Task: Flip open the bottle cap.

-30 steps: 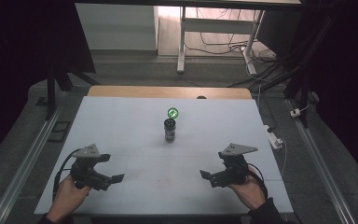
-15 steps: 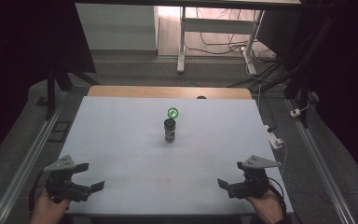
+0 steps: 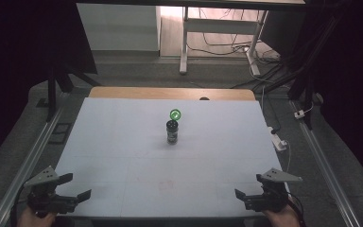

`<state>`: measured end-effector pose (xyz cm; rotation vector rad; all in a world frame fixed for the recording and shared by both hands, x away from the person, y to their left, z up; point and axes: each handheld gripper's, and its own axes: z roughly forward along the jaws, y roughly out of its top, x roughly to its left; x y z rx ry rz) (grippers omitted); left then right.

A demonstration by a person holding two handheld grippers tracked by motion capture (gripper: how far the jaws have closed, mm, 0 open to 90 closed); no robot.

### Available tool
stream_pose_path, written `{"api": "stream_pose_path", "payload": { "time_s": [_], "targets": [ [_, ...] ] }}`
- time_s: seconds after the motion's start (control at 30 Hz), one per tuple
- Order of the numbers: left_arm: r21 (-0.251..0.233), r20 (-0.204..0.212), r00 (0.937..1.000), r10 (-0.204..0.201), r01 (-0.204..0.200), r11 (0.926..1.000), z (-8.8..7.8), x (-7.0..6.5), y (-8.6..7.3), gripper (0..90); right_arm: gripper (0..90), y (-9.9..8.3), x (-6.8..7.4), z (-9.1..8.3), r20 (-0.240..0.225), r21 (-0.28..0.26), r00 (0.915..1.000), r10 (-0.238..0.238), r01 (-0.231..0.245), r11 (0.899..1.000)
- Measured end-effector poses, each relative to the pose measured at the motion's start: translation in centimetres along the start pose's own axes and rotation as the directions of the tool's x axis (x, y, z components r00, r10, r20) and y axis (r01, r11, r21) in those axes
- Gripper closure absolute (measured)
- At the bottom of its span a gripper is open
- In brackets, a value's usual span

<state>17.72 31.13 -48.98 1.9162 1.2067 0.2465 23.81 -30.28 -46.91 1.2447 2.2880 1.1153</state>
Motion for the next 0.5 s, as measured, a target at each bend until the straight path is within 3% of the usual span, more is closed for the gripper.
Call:
{"api": "stream_pose_path", "payload": {
  "time_s": [0.33,0.5],
  "targets": [
    [0.042,-0.058,0.9979,-0.03,0.033,0.9986,-0.8,0.3,-1.2,0.0,0.0,-0.8,-0.4,-1.1,0.013,0.019,0.9993,0.035,-0.036,0.999],
    [0.04,-0.056,0.9977,-0.037,0.04,0.9984,-0.8,0.4,-1.2,0.0,0.0,-0.8,-0.4,-1.0,0.01,0.042,0.9996,0.027,-0.028,0.999]
  ]
}}
